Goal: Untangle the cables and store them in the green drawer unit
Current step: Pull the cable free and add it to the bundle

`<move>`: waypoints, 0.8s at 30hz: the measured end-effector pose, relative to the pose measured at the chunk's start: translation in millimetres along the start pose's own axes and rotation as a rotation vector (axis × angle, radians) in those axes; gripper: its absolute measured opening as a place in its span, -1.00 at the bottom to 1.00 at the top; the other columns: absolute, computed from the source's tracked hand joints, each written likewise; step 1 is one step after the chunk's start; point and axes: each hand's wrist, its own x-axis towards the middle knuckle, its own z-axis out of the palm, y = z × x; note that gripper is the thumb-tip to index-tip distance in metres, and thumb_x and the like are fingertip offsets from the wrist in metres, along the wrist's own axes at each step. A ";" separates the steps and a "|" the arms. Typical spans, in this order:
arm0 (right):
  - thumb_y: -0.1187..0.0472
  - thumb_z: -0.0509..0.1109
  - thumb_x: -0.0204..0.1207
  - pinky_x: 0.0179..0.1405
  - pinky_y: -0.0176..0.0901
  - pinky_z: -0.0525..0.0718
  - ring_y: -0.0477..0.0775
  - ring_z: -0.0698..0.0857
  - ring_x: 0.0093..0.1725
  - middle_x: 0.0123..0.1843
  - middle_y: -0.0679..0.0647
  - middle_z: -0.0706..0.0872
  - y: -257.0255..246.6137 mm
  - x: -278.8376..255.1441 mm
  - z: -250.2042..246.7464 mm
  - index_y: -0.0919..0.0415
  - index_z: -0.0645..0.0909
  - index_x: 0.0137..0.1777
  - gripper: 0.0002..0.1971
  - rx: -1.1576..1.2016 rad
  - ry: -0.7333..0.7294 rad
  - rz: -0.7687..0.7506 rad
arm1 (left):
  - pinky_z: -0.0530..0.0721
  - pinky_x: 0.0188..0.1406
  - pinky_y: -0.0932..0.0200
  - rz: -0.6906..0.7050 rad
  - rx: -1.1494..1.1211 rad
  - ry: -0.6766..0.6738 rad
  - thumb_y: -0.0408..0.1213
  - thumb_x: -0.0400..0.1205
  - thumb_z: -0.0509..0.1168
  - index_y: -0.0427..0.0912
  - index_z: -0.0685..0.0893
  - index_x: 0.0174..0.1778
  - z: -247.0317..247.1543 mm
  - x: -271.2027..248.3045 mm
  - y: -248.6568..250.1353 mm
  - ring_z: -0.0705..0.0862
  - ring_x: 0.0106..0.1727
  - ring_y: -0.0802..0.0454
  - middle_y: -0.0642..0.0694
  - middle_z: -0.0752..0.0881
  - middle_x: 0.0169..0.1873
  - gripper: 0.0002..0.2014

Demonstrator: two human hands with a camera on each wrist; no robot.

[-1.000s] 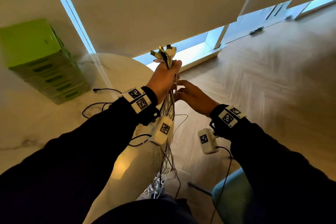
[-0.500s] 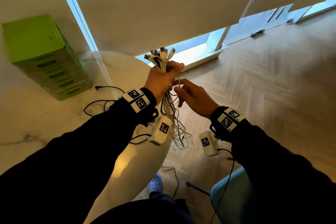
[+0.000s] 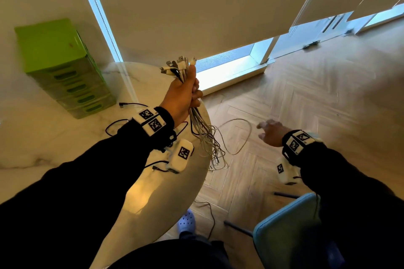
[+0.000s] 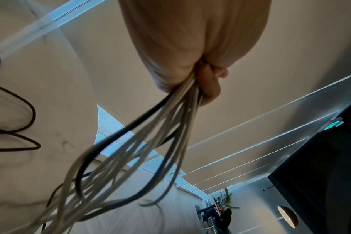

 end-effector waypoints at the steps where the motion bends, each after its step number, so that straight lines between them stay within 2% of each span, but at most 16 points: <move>1: -0.01 0.31 0.64 0.57 0.20 0.35 0.29 0.32 0.61 0.65 0.19 0.29 -10.1 -3.9 -0.3 0.03 0.30 0.64 -0.42 0.038 0.030 -0.034 | 0.29 -0.57 0.31 -0.008 -0.004 -0.008 0.11 0.77 0.14 -0.07 0.37 -0.35 -0.2 -1.5 1.0 0.28 -0.50 0.17 0.06 0.33 -0.51 -0.56; 3: -0.02 0.46 0.53 0.64 0.18 0.24 0.22 0.22 0.67 0.71 0.13 0.21 -42.0 -14.3 -8.4 0.03 0.19 0.69 -0.22 0.193 0.172 -0.271 | 0.31 -0.58 0.32 -0.019 -0.002 -0.028 0.11 0.77 0.12 -0.08 0.37 -0.37 0.4 -4.5 1.8 0.29 -0.51 0.16 0.05 0.32 -0.53 -0.54; 5: -0.14 0.56 0.43 0.65 0.08 0.19 0.10 0.20 0.68 0.72 0.03 0.21 -83.7 -30.5 -20.7 -0.03 0.16 0.70 -0.09 0.344 0.239 -0.526 | 0.33 -0.56 0.32 -0.030 0.002 -0.066 0.11 0.78 0.09 -0.10 0.36 -0.38 3.0 -8.0 2.2 0.31 -0.53 0.16 0.04 0.33 -0.56 -0.53; 7: -0.26 0.57 0.36 0.58 -0.14 0.24 -0.03 0.29 0.61 0.68 -0.06 0.29 -123.2 -49.1 -34.1 -0.09 0.15 0.69 -0.03 0.458 0.193 -0.648 | 0.36 -0.48 0.27 -0.044 0.013 -0.109 0.10 0.79 0.08 -0.11 0.35 -0.39 8.0 -12.1 3.7 0.34 -0.55 0.14 0.03 0.34 -0.58 -0.51; 8: -0.21 0.58 0.38 0.48 -0.35 0.31 -0.13 0.42 0.50 0.57 -0.10 0.43 -138.5 -55.8 -39.7 -0.05 0.23 0.66 -0.09 0.533 0.125 -0.663 | 0.39 -0.42 0.24 -0.053 0.024 -0.134 0.10 0.79 0.07 -0.11 0.35 -0.39 10.1 -14.6 5.1 0.37 -0.54 0.13 0.03 0.35 -0.59 -0.51; 9: -0.12 0.59 0.43 0.31 -0.53 0.40 -0.23 0.55 0.31 0.40 -0.15 0.57 -150.0 -58.2 -42.8 0.02 0.39 0.57 -0.25 0.608 0.027 -0.657 | 0.42 -0.36 0.20 -0.062 0.043 -0.171 0.11 0.79 0.07 -0.10 0.35 -0.39 11.7 -17.5 7.0 0.40 -0.52 0.11 0.03 0.35 -0.59 -0.52; 10: -0.03 0.58 0.48 0.15 -0.55 0.50 -0.29 0.64 0.12 0.21 -0.16 0.68 -156.4 -56.3 -42.7 0.10 0.57 0.41 -0.46 0.658 -0.086 -0.649 | 0.46 -0.30 0.17 -0.074 0.079 -0.222 0.11 0.79 0.07 -0.10 0.35 -0.38 12.2 -20.3 9.2 0.43 -0.50 0.08 0.02 0.36 -0.59 -0.52; 11: 0.02 0.56 0.50 0.09 -0.41 0.61 -0.22 0.70 0.00 0.06 -0.09 0.76 -160.5 -53.7 -40.8 0.18 0.69 0.21 -0.64 0.666 -0.179 -0.648 | 0.51 -0.23 0.14 -0.087 0.137 -0.280 0.13 0.79 0.06 -0.09 0.34 -0.38 12.1 -23.3 11.2 0.48 -0.45 0.05 0.02 0.36 -0.57 -0.52; 12: 0.02 0.55 0.52 0.11 -0.20 0.68 -0.10 0.74 -0.05 -0.04 0.02 0.80 -161.1 -48.6 -37.1 0.22 0.74 0.03 -0.74 0.640 -0.230 -0.651 | 0.57 -0.15 0.11 -0.100 0.207 -0.337 0.15 0.78 0.05 -0.08 0.35 -0.38 10.1 -26.6 14.2 0.54 -0.40 0.02 0.00 0.37 -0.55 -0.51; 13: 0.01 0.54 0.52 0.12 -0.08 0.69 -0.03 0.76 -0.08 -0.11 0.08 0.82 -156.9 -42.7 -31.2 0.21 0.74 -0.11 -0.76 0.614 -0.264 -0.642 | 0.62 -0.06 0.07 -0.117 0.269 -0.385 0.17 0.78 0.04 -0.08 0.36 -0.39 8.0 -29.5 17.0 0.59 -0.34 -0.01 -0.02 0.38 -0.52 -0.50; 14: 0.00 0.53 0.52 0.08 -0.08 0.69 0.00 0.77 -0.12 -0.17 0.08 0.82 -150.8 -36.2 -23.8 0.20 0.73 -0.19 -0.74 0.593 -0.283 -0.611 | 0.66 0.03 0.02 -0.132 0.303 -0.412 0.19 0.77 0.04 -0.08 0.37 -0.39 4.3 -32.3 20.4 0.62 -0.28 -0.03 -0.03 0.39 -0.49 -0.49; 16: -0.06 0.54 0.51 -0.07 -0.21 0.68 -0.01 0.79 -0.21 -0.25 0.07 0.82 -133.2 -27.8 -12.0 0.22 0.71 -0.22 -0.67 0.573 -0.248 -0.532 | 0.67 0.16 -0.08 -0.146 0.272 -0.415 0.18 0.77 0.05 -0.08 0.37 -0.41 -2.1 -33.1 26.6 0.63 -0.26 -0.04 -0.03 0.38 -0.48 -0.49; 18: -0.17 0.49 0.51 -0.21 -0.20 0.67 0.05 0.75 -0.31 -0.32 0.09 0.77 -116.7 -20.0 0.0 0.15 0.64 -0.31 -0.61 0.491 -0.098 -0.477 | 0.68 0.21 -0.13 -0.142 0.136 -0.346 0.14 0.78 0.08 -0.08 0.37 -0.40 -8.6 -30.7 31.4 0.54 -0.36 0.01 -0.01 0.33 -0.50 -0.51; 21: -0.23 0.44 0.52 -0.24 -0.04 0.57 0.04 0.58 -0.35 -0.38 0.08 0.65 -102.6 -13.3 9.1 0.11 0.48 -0.36 -0.55 0.387 0.147 -0.356 | 0.68 0.06 -0.06 -0.108 -0.047 -0.205 0.09 0.79 0.13 -0.08 0.36 -0.36 -18.8 -25.3 36.5 0.36 -0.44 0.08 0.02 0.28 -0.50 -0.55; 23: -0.18 0.50 0.48 -0.20 -0.05 0.55 0.04 0.61 -0.25 -0.30 0.00 0.65 -98.6 -14.7 10.3 0.05 0.48 -0.27 -0.63 0.370 0.166 -0.350 | 0.63 -0.07 0.04 -0.081 -0.124 -0.155 0.06 0.79 0.14 -0.07 0.36 -0.34 -22.6 -22.0 39.1 0.31 -0.47 0.09 0.04 0.26 -0.51 -0.58; 24: -0.17 0.55 0.43 -0.13 -0.05 0.59 0.05 0.66 -0.13 -0.18 -0.02 0.70 -96.9 -17.0 10.1 0.03 0.52 -0.15 -0.65 0.376 0.151 -0.375 | 0.59 -0.11 0.06 -0.068 -0.144 -0.140 0.05 0.79 0.15 -0.07 0.35 -0.35 -22.1 -20.8 40.0 0.29 -0.48 0.10 0.05 0.25 -0.51 -0.58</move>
